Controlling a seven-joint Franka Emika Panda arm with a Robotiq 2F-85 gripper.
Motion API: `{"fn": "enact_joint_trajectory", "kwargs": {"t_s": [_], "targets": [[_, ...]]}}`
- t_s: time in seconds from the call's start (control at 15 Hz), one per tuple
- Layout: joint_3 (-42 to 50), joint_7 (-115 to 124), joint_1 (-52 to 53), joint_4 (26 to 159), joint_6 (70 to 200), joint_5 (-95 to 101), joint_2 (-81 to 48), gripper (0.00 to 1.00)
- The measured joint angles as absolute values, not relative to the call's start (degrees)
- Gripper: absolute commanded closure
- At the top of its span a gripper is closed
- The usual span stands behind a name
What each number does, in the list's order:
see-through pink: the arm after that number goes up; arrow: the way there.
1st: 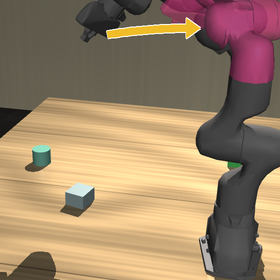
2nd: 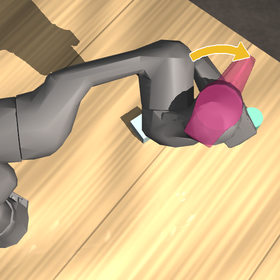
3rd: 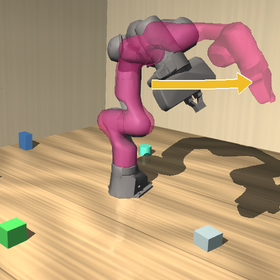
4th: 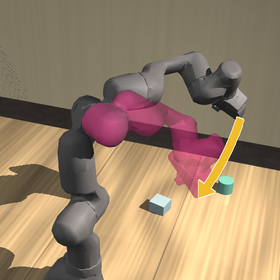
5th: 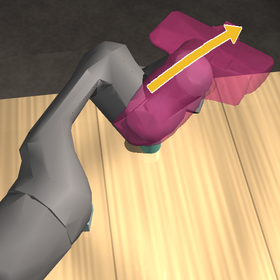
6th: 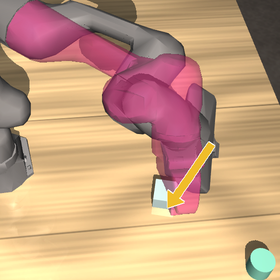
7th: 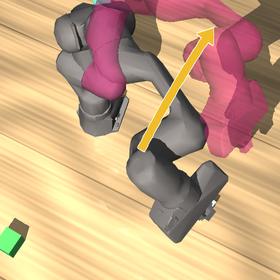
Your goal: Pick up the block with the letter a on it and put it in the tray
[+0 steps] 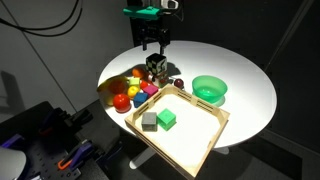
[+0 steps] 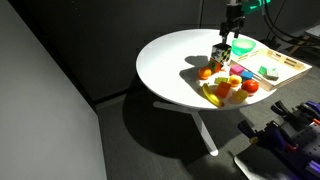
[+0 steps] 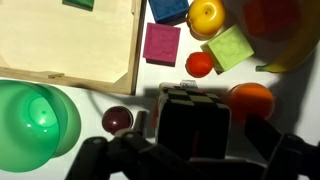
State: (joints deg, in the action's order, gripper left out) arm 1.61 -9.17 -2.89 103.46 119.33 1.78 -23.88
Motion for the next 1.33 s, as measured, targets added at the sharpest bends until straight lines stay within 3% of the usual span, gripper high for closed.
{"fn": "enact_joint_trajectory", "kwargs": {"t_s": [0.8,0.87,1.0,1.33], "targets": [[1.69,-9.17,-2.97,97.09,118.53,1.82,-31.78,0.03],[1.69,-9.17,-2.97,96.68,118.26,1.82,-32.04,0.25],[1.69,-9.21,-2.97,95.86,117.62,1.82,-32.54,0.31],[1.67,-9.39,-2.99,94.44,116.83,1.82,-33.24,0.69]]}}
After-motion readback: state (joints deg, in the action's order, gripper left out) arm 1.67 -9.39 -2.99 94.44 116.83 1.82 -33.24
